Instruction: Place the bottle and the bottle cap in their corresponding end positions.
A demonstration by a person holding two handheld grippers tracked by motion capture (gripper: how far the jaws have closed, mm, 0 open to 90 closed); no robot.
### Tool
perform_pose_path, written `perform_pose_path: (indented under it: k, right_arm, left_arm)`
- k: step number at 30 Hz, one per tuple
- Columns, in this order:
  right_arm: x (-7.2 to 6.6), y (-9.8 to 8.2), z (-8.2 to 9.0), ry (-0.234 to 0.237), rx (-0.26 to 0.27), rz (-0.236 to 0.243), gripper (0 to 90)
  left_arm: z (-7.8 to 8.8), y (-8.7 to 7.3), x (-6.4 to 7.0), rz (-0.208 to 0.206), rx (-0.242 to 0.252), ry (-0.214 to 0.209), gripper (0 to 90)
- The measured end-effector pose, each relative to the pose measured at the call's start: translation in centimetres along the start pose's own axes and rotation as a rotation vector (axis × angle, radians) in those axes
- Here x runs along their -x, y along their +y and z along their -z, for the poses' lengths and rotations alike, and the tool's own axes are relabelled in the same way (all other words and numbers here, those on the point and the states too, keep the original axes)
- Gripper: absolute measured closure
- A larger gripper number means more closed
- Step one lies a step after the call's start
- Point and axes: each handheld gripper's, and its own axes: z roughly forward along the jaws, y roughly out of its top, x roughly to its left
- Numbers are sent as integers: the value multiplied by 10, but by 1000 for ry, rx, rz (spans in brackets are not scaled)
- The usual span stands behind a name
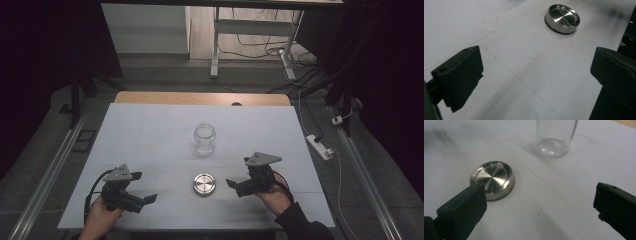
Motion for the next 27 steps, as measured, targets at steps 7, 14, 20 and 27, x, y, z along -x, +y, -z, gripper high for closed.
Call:
perform_pose_path:
  k: [7,14,20,27]
  right_arm:
    - [3,-18,25,-46,5,-30,0]
    - [8,-41,51,-118,-2,-88,0]
    - [11,-60,71,-182,-27,-119,0]
    - [12,-81,87,-220,-70,-180,0]
  left_arm:
    - [18,-16,-3,34,20,47,0]
    - [34,-34,-7,78,26,100,0]
    - [43,-46,-8,99,14,140,0]
    - [45,-56,-7,118,-43,204,0]
